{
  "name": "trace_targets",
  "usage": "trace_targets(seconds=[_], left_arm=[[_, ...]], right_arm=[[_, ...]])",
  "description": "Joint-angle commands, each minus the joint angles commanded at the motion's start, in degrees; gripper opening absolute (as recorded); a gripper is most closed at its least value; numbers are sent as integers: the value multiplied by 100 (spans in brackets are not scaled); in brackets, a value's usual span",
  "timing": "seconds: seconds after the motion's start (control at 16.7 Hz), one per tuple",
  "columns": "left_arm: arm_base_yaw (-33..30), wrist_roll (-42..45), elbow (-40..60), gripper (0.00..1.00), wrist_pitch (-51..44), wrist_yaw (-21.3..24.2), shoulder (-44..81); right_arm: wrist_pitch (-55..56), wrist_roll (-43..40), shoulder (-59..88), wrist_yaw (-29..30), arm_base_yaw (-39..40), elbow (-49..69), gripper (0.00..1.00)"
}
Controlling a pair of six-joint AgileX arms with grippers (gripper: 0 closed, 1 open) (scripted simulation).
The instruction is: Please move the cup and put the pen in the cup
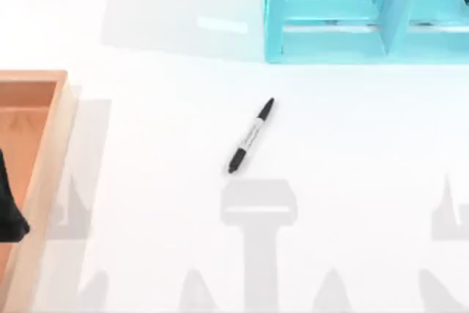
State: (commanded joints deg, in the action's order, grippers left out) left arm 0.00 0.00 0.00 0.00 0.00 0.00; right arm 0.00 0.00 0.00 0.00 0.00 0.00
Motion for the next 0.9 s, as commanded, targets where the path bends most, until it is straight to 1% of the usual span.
trace_targets(seconds=[0.24, 0.42, 0.6, 0.9], left_arm=[[21, 34, 182, 100, -162, 7, 182], [124, 162, 901, 100, -790, 7, 910], [301, 352, 2034, 100, -1767, -10, 2171], [657, 720, 4343, 100, -3734, -36, 5003]], right_arm=[[0, 0, 0, 0, 0, 0, 100], [0, 0, 0, 0, 0, 0, 100], [0, 0, 0, 0, 0, 0, 100], [0, 0, 0, 0, 0, 0, 100]])
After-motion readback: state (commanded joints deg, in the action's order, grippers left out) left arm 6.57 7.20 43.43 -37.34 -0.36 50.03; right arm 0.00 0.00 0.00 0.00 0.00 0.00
